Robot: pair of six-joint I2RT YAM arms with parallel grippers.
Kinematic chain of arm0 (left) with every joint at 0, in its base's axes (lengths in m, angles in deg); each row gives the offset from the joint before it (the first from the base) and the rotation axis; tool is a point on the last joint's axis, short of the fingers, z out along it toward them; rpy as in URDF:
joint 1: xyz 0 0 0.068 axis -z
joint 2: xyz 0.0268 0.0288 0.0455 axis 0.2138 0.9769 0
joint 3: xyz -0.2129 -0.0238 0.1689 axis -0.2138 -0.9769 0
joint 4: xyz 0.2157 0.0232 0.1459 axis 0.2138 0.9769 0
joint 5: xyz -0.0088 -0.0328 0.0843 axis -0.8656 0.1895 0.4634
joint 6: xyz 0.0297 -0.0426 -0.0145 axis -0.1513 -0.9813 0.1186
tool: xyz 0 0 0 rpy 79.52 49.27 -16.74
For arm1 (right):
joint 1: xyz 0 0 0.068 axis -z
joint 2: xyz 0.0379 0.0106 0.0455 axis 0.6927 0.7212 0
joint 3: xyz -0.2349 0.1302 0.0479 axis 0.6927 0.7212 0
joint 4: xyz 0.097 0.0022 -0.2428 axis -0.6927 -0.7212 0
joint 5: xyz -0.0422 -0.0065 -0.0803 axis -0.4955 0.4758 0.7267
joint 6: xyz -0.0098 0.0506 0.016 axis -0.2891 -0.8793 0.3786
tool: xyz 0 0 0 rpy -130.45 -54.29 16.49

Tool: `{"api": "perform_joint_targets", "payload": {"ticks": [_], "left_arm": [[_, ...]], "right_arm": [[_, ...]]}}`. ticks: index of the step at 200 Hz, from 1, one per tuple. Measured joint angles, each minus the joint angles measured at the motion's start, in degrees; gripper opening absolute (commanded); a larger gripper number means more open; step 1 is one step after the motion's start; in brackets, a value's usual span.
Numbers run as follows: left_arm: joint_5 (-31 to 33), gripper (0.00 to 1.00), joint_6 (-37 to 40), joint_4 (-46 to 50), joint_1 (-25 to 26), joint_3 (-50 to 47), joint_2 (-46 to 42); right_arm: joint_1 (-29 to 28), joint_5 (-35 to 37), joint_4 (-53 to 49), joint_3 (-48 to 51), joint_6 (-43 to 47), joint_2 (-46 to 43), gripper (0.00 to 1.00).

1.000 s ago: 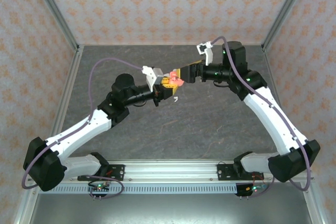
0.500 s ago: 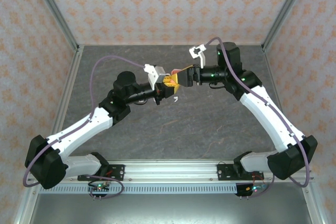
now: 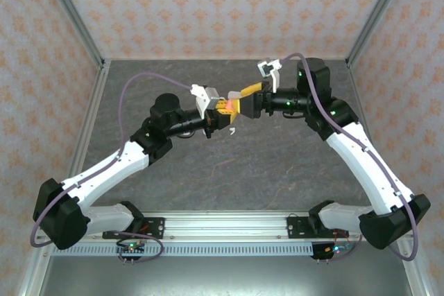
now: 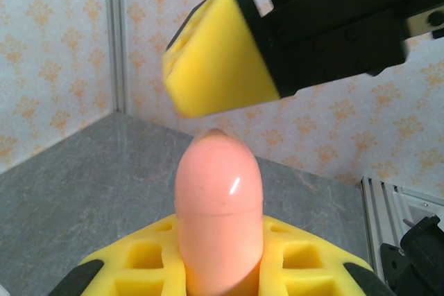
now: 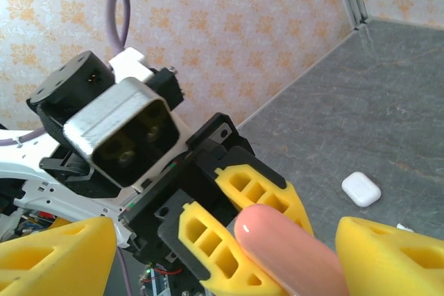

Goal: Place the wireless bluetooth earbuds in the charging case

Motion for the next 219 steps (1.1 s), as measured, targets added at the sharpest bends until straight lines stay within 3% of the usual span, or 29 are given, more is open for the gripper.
{"api": "perform_joint_targets", "payload": {"ticks": [29, 69, 95, 169, 208, 219], "left_arm": [[0.28, 0.0, 0.0, 0.52, 0.0, 0.0, 0.02], [6.73, 0.0, -0.46, 2.93, -0.35, 0.0, 0.17], [9.7, 0.0, -3.21, 4.79, -3.96, 0.37, 2.8], [13.88, 0.0, -11.63, 22.8, -17.44, 16.48, 26.18], [13.49, 0.0, -13.0, 28.46, -19.26, 22.6, 36.5], [13.33, 0.05, -13.75, 29.55, -19.26, 23.93, 39.12]], "right_arm": [[0.02, 4.15, -1.73, -0.02, 0.96, -0.39, 0.85], [3.5, 18.62, -4.11, 0.96, -1.2, -2.03, 0.88], [7.28, 26.49, -3.37, 5.53, -6.12, -5.4, 0.89], [8.72, 35.98, -0.39, 16.74, -18.34, -5.9, 0.9], [8.72, 36.04, 0.52, 19.87, -21.31, -5.88, 0.91], [8.72, 36.04, 0.52, 20.17, -21.62, -5.88, 0.91]]}}
